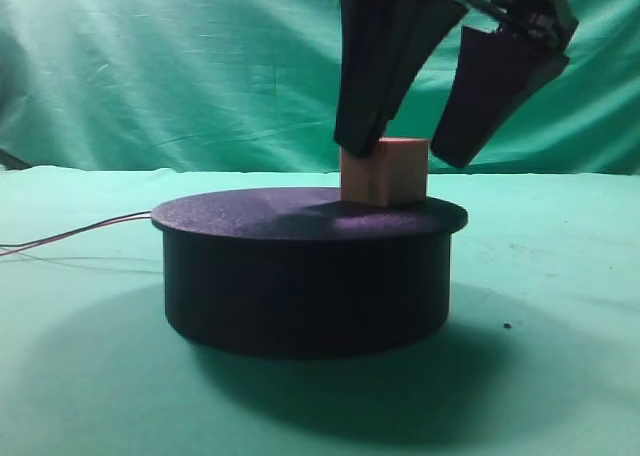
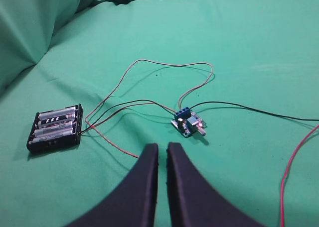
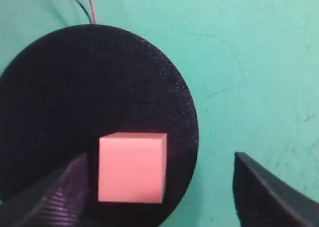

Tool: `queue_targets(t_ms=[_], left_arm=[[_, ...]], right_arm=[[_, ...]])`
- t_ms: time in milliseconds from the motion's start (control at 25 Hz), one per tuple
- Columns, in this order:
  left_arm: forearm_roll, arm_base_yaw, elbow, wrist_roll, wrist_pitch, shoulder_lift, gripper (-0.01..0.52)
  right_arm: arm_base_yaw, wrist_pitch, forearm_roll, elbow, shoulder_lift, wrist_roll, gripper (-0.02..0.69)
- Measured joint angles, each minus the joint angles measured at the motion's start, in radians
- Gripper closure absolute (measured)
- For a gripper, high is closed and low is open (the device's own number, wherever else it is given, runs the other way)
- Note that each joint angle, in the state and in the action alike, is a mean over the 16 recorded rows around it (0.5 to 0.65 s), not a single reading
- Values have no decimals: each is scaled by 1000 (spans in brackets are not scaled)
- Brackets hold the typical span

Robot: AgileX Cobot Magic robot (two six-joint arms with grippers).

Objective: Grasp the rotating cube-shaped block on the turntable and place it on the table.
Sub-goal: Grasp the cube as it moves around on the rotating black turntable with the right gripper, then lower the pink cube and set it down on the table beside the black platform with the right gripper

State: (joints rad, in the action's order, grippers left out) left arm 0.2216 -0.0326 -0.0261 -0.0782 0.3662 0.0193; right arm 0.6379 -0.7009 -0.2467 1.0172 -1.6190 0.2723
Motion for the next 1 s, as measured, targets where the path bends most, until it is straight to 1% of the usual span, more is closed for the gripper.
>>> queue_targets(t_ms=[120,200,360,520,680,880,1000], left_arm=[[0,0,0,0,0,0,514],[0,0,0,0,0,0,514],[0,0,0,0,0,0,514],[0,0,0,0,0,0,514],[0,0,0,0,0,0,514],[0,0,0,0,0,0,514],[0,0,0,0,0,0,514]], right_arm=[[-29,-27,28,6,30,-38,402],[-50,-42,48,-7,59,-65,426],[-94,-52,80,-70,116,-120,433],[-136,-26,89,-159,161,-159,433],[-158,20,76,-250,177,-169,405],[-160,66,48,-313,165,-169,312],[-161,60,35,-312,171,-171,283]])
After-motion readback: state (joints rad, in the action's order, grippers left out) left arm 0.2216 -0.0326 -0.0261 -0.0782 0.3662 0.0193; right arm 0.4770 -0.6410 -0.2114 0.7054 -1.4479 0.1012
